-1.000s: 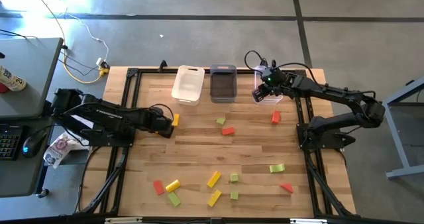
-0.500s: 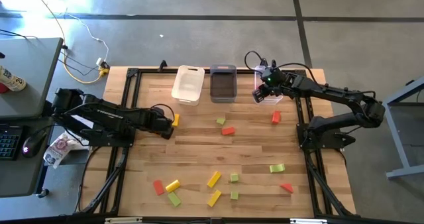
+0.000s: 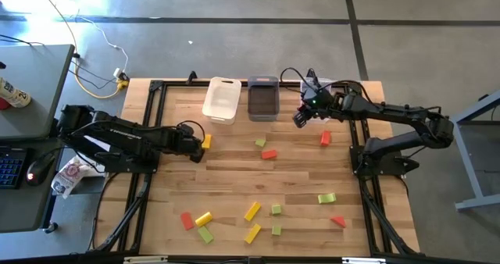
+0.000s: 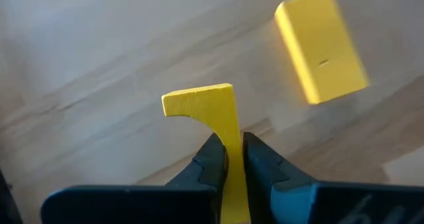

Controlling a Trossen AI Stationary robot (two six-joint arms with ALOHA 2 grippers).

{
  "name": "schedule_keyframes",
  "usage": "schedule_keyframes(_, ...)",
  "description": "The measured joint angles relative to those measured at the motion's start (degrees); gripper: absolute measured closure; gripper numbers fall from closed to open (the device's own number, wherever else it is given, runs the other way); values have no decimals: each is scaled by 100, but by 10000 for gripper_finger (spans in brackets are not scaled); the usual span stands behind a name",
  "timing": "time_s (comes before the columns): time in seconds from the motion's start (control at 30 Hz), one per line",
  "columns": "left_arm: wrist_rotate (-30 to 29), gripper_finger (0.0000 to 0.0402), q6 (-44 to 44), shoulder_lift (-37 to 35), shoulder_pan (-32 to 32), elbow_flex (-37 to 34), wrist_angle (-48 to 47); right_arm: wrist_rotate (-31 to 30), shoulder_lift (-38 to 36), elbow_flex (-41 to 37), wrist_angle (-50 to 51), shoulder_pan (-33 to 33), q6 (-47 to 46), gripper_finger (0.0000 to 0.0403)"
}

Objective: Sort & place blocks by color
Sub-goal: Put the yellow block into the white bin

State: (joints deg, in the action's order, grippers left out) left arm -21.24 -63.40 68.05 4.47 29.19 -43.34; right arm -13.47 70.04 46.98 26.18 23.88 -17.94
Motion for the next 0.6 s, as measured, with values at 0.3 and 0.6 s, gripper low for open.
schedule_keyframes(0.3, -379, 388, 270, -803, 0, 2, 194, 469, 0, 0, -108, -627, -22, 293)
schedule_keyframes(0.6, -839, 388, 1200, -1393, 2, 2, 1441, 706, 0, 0, 8, -1235, -441, 293)
